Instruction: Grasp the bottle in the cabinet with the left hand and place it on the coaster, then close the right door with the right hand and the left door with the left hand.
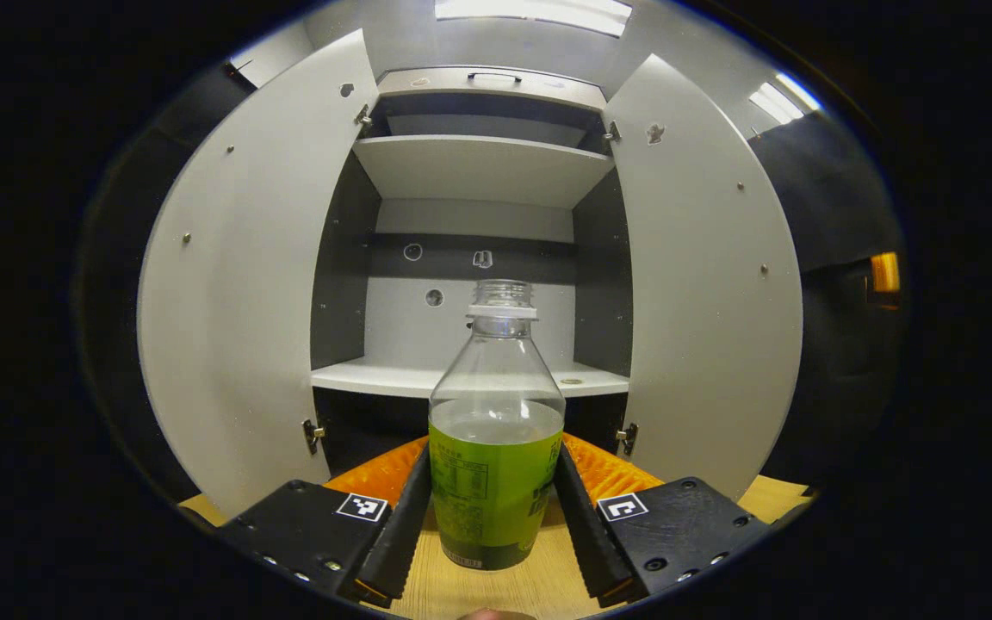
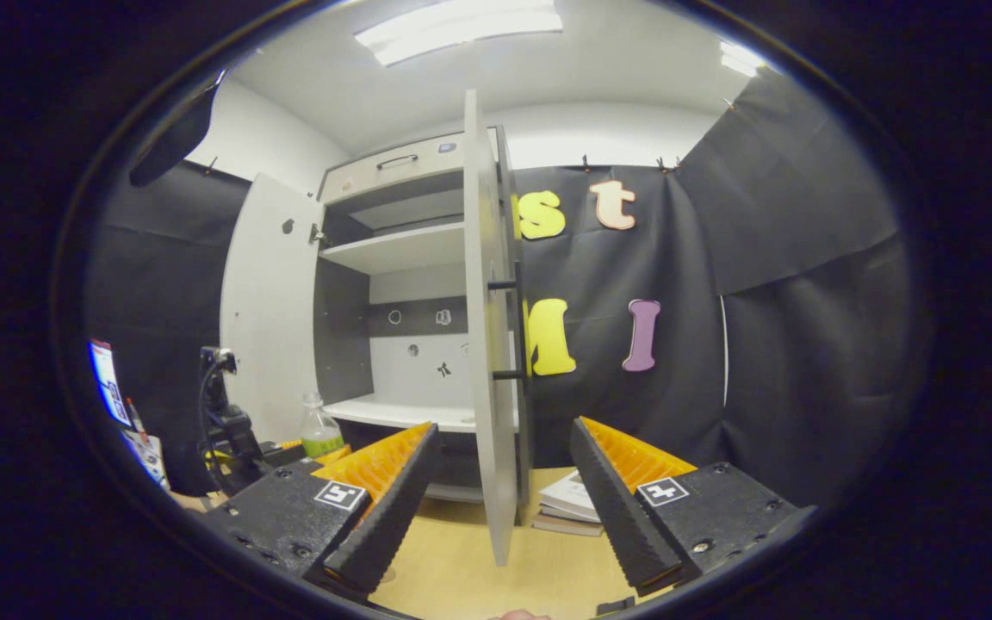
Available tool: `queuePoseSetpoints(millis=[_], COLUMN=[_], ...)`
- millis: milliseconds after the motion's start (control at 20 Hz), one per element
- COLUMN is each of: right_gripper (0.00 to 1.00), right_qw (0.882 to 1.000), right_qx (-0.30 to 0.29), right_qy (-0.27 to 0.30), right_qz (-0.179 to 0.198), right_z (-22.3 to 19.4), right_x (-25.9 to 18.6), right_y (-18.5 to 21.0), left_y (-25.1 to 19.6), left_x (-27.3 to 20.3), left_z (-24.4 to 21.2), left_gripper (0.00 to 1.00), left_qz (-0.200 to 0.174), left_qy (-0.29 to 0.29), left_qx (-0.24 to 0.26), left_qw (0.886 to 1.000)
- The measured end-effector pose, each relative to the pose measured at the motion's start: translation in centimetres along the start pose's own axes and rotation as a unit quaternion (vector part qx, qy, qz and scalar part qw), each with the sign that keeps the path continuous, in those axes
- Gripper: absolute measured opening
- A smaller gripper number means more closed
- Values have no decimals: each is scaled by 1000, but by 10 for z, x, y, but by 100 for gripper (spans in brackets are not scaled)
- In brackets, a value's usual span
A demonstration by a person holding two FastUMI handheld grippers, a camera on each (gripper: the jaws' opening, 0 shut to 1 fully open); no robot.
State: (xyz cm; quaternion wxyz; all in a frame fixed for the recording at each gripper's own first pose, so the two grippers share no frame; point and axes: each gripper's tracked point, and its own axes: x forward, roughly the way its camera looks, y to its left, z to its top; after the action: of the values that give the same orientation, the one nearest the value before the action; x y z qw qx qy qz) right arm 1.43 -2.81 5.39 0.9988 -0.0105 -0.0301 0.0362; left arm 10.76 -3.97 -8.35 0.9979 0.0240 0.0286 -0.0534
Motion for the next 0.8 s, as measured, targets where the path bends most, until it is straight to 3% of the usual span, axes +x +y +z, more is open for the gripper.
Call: queuePoseSetpoints(millis=[400,800], right_gripper=[99,100], right_qw=[1000,999], right_qx=[8,16], right_qy=[-1,16], right_qz=[-7,-37], right_z=[15,11], right_x=[-6,-14], right_y=[10,1], left_y=[-32,-21], left_x=[-55,-81], left_z=[-95,-159], left_gripper=[73,73], left_qz=[28,60], left_qy=[22,41], left_qx=[23,4], left_qw=[999,997])
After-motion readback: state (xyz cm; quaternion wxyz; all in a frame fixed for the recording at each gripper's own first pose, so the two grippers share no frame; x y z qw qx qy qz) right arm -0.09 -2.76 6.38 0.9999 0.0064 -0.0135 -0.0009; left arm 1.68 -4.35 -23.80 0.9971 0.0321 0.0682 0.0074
